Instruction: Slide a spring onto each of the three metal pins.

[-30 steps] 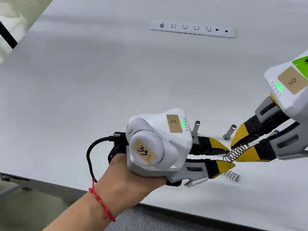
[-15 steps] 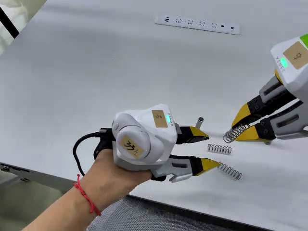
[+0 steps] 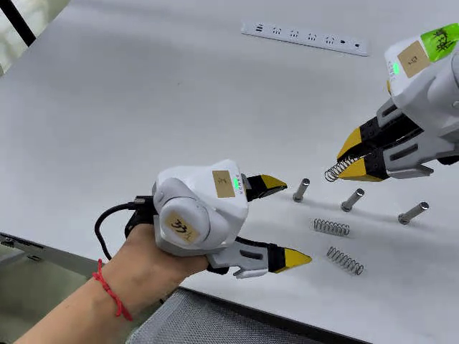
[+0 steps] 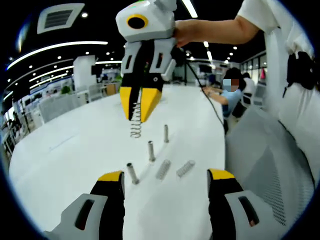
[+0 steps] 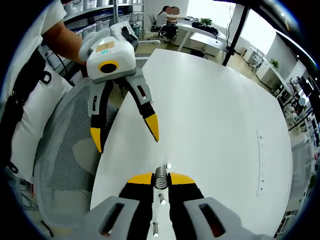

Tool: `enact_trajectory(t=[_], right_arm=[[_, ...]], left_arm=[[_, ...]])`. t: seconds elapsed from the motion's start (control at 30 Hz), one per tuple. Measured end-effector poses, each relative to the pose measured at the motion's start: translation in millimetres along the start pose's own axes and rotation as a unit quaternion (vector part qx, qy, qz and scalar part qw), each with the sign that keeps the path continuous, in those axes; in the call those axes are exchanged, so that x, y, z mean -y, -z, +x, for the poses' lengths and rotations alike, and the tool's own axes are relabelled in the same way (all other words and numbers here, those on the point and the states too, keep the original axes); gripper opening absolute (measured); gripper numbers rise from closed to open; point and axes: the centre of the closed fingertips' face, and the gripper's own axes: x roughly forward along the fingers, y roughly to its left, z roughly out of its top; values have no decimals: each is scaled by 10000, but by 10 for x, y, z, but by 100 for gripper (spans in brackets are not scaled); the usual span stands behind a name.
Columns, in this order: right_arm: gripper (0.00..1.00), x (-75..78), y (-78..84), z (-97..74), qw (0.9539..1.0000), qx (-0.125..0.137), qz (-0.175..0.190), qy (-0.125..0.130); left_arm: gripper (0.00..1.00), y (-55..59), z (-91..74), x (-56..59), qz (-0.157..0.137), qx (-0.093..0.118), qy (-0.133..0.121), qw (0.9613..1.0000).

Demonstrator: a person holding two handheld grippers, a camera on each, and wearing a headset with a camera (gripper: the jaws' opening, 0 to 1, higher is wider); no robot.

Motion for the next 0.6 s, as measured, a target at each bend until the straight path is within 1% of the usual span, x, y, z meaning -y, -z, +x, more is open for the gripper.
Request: enact_trajectory(t=[0.1,0.17,0.23,0.33,0.43,0.47,0.6], right_arm=[[12,57,2,63,10000,-42,14,-10],[12,70,-5,105,10000,-72,38,-25],[12,81,-12,152,9999,-106,62,-44],[12,86,-15,214,9998,-159,70,-74],[12,124,17,285,9997,-207,84,-117],[12,144,34,317,9996,-235,87,-138],[12,137,40,370,9993,-303,91,-178]], left_arm=[[74,27,-15,-39,-48,58,-32,10000],[78,47,-21,-61,-118,76,-38,9999],[82,38,-28,-71,-199,170,-40,9996],[86,50,-36,-93,-282,231,-68,9993],[88,59,-42,-94,-326,274,-86,9991],[89,63,-43,-96,-384,294,-90,9988],[91,67,-52,-113,-424,359,-118,9984]])
